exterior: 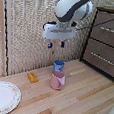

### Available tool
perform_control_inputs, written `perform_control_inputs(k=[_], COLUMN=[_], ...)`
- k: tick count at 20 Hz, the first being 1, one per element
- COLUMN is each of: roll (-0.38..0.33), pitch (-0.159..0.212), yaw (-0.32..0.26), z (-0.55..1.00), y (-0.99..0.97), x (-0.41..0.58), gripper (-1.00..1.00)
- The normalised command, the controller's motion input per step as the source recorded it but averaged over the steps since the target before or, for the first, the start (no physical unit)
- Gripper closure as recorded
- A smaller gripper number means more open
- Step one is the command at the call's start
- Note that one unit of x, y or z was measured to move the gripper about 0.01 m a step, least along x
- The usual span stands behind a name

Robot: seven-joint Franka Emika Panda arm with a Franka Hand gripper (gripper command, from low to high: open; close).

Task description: Kindly get your arm to the topmost drawer handle. Get a good grip on it, then softly pull to open it.

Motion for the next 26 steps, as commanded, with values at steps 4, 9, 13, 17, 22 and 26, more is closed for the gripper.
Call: perform_control_inputs(k=[4, 9, 13, 17, 22, 26], roll=[-0.136, -0.172, -0.251, -0.327, -0.374, -0.375], pitch=[-0.053, -0.068, -0.095, -0.118, -0.148, -0.133], yaw=[0.159, 0.199, 0.209, 0.196, 0.167, 0.15], z=[0.59, 0.56, 0.24, 0.01, -0.04, -0.08], y=[-0.15, -0.18, -0.2, -0.17, -0.15, -0.15], x=[-0.164, -0.233, -0.236, -0.125, -0.009, 0.0], gripper=[-1.0, -1.0, -1.0, -1.0, -1.0, -1.0])
